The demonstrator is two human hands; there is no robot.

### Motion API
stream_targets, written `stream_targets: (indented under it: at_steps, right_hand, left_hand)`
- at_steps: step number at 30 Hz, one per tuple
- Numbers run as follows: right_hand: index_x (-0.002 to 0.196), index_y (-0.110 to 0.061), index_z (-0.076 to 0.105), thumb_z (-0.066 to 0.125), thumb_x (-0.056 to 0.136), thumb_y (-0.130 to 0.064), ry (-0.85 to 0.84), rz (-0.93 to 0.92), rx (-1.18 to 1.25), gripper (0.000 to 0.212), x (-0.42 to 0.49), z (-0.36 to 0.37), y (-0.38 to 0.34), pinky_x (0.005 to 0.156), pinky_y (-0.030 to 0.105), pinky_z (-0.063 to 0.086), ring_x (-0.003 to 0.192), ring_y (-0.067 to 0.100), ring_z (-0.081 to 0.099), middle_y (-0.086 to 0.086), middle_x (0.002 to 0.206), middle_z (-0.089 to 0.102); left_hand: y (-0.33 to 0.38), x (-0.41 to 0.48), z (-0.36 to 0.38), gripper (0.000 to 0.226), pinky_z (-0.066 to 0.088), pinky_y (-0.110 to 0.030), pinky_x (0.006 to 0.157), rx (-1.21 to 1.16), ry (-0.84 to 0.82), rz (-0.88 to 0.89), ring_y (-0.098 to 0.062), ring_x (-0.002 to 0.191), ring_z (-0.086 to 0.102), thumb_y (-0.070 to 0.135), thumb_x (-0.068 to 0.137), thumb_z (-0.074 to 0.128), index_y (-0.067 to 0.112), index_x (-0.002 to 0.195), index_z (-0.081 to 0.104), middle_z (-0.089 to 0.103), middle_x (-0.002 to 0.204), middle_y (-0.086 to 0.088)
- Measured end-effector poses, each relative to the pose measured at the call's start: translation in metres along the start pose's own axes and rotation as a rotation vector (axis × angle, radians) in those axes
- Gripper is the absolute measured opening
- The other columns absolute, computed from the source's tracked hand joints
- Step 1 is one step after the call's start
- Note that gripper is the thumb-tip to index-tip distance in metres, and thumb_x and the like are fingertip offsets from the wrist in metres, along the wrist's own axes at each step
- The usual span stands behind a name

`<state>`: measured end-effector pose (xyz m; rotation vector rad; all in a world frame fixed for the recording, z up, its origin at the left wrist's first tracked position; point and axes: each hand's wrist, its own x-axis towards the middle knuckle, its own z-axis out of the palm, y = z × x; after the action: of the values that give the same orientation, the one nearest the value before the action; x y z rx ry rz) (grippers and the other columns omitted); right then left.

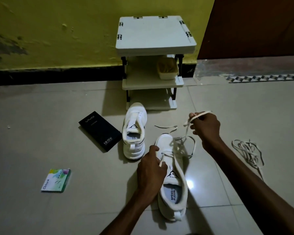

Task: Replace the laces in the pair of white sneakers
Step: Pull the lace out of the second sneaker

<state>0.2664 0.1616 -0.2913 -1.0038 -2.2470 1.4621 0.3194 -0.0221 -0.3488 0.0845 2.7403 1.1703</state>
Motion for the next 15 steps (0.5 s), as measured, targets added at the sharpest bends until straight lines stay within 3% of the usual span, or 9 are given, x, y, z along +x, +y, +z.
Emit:
stream_targets:
  at_steps: [3,5,7,9,12,15]
  right_hand:
    - [0.091,-0.011,0.068,0.059,0.089,-0.029,0.020,-0.133,-0.494,0.020,-0.003,-0.011,0.010,0.066,0.029,0.040,0.087,0.033,0.063,0.011,0.097,0.064]
    - [0.101,-0.006,0.060,0.059,0.089,-0.027,-0.056,-0.164,-0.665,0.025,-0.010,-0.015,0.014,0.067,0.030,0.039,0.090,0.038,0.060,0.014,0.111,0.051]
    - [0.087,-0.008,0.055,0.059,0.090,-0.027,-0.108,-0.197,-0.784,0.020,-0.016,-0.015,0.017,0.064,0.029,0.037,0.086,0.037,0.060,0.012,0.100,0.048]
    - [0.072,-0.011,0.056,0.062,0.087,-0.035,-0.238,-0.179,-0.863,0.030,-0.023,-0.015,0.018,0.062,0.027,0.041,0.078,0.031,0.063,0.006,0.080,0.056]
    - [0.080,-0.014,0.070,0.067,0.079,-0.054,-0.552,-0.118,-0.867,0.040,-0.045,-0.005,0.026,0.066,0.028,0.055,0.068,0.021,0.067,0.003,0.074,0.069]
    - [0.076,-0.018,0.060,0.063,0.081,-0.053,-0.506,-0.287,-0.977,0.036,-0.064,0.010,0.044,0.053,0.022,0.037,0.073,0.021,0.064,0.001,0.077,0.065]
  left_hand:
    - [-0.002,0.003,0.001,0.027,0.038,-0.014,0.064,0.060,-0.015,0.055,-0.007,0.086,0.057,0.024,0.084,0.069,0.030,0.108,0.057,0.059,0.096,0.012]
    - [-0.002,0.007,0.002,0.026,0.041,-0.018,0.070,0.128,-0.042,0.129,-0.010,0.093,0.057,0.026,0.085,0.066,0.030,0.110,0.057,0.055,0.102,0.011]
    - [0.001,0.013,0.002,0.028,0.043,-0.024,0.078,0.200,-0.086,0.213,-0.014,0.100,0.057,0.028,0.089,0.061,0.030,0.116,0.057,0.052,0.109,0.006]
    - [0.005,0.021,0.000,0.030,0.044,-0.027,0.084,0.250,-0.153,0.278,-0.016,0.106,0.056,0.028,0.091,0.058,0.030,0.120,0.059,0.051,0.117,0.003]
    - [0.010,0.034,0.000,0.030,0.044,-0.028,0.088,0.351,-0.244,0.334,-0.019,0.112,0.055,0.031,0.090,0.061,0.030,0.120,0.064,0.050,0.124,0.000]
    - [0.015,0.043,0.005,0.027,0.045,-0.030,0.084,0.452,-0.283,0.382,-0.021,0.110,0.054,0.027,0.086,0.064,0.028,0.112,0.069,0.052,0.120,-0.001]
